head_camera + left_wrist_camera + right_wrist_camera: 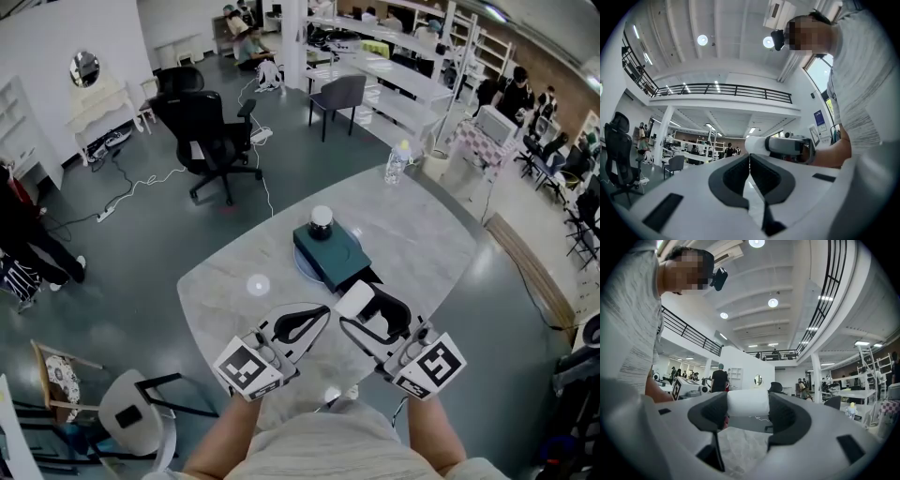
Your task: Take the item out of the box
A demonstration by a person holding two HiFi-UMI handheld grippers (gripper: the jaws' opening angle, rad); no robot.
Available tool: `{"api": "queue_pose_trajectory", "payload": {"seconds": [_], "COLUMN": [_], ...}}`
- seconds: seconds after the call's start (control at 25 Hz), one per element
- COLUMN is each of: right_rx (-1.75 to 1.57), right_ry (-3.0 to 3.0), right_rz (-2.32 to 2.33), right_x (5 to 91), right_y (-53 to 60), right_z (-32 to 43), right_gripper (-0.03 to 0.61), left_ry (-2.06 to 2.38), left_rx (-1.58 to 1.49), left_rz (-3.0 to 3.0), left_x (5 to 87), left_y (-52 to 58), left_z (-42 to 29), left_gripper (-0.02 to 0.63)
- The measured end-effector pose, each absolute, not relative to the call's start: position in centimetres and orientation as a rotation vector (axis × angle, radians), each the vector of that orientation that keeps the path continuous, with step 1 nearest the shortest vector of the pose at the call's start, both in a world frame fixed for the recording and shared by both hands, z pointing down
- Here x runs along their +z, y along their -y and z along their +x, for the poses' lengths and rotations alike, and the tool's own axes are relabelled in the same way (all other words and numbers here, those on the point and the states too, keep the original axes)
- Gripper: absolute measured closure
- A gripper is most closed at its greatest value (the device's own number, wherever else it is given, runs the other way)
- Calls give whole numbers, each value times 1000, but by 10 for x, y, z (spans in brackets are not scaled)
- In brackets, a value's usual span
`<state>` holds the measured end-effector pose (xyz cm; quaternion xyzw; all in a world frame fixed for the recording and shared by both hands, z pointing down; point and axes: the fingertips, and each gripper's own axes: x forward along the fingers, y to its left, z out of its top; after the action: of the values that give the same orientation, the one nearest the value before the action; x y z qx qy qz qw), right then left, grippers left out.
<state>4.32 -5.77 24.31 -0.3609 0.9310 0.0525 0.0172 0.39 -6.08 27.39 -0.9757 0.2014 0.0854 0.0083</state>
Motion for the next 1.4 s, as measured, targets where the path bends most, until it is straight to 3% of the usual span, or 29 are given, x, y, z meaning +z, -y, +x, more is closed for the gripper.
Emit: {"api": "queue_pose_trajectory", "payload": {"seconds": [1.4], "right_rx": [203], "right_ry": [-2903], "right_rz": [-1161], "right_x": [252], "right_y": [55], "right_z": [61], "right_gripper": [287], "left_ry": [-567], "left_rx": [216], "left_rz": [-3076], "left_x": [283], "left_y": [53], "left_z": [24], "left_gripper": [595]}}
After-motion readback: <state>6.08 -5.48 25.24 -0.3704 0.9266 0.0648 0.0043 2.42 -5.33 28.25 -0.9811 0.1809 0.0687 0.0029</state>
